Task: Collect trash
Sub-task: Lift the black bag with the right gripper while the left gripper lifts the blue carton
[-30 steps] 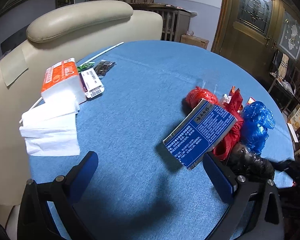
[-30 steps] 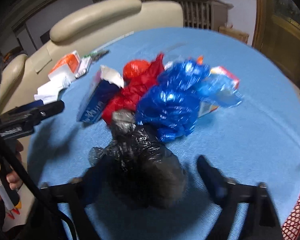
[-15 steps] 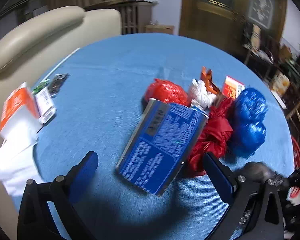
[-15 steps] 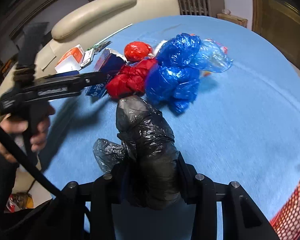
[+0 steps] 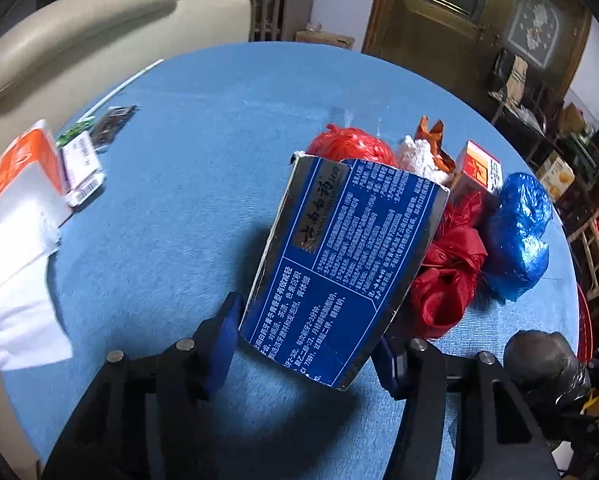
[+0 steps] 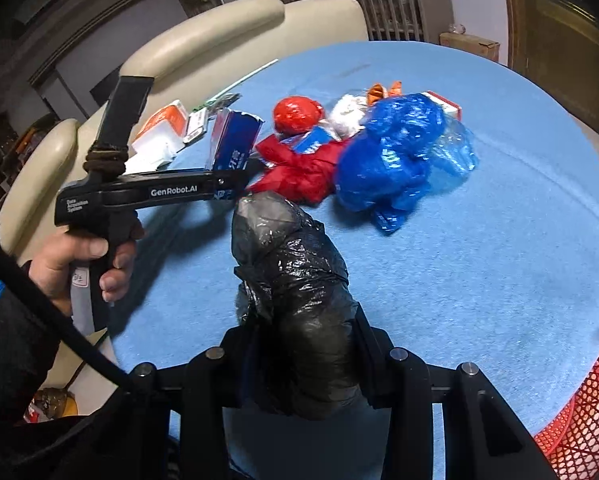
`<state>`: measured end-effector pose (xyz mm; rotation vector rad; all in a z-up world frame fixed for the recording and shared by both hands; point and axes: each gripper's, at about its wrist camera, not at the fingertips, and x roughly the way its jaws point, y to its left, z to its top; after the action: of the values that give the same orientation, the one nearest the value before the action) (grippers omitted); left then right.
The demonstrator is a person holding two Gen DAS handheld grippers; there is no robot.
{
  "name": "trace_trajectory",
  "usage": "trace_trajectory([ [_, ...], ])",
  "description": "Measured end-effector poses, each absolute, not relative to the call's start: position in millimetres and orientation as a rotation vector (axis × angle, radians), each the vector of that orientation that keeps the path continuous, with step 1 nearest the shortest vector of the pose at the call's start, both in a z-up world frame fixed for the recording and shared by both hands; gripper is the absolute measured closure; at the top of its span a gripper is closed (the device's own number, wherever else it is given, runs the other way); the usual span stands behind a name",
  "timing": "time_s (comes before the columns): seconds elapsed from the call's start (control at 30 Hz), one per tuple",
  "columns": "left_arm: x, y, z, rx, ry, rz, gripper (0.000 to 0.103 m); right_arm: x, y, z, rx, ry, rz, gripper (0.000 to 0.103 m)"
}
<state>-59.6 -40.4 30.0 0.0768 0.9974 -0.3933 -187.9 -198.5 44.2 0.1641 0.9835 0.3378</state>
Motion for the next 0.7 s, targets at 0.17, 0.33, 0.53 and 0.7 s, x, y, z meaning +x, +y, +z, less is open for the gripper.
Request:
trace_trajectory([
  [0.17,-77.0,-26.7,41.6,0.044,0.973,-0.337,0.043,-191.8,-193.6,46.5,0.172,0.971,0.337,0.060],
  [0.33,-95.8,-23.6,53.5,0.049,0.946,-0.278,0.043,-194.7,-197.0,50.7,0.185,0.958,0.322,0.060],
  [0.53,-118.8,-31.4,73.3,0.076,0.908,-0.232,0.043,-207.3,-207.8,59.3,0.218,0.928,0.304,0.060],
  [0.7,-128.1,-37.6,84.0,0.074,0.887,-0.229,0.043,-220.5,-216.8,70.9,0.240,0.898,0.288,0.060],
])
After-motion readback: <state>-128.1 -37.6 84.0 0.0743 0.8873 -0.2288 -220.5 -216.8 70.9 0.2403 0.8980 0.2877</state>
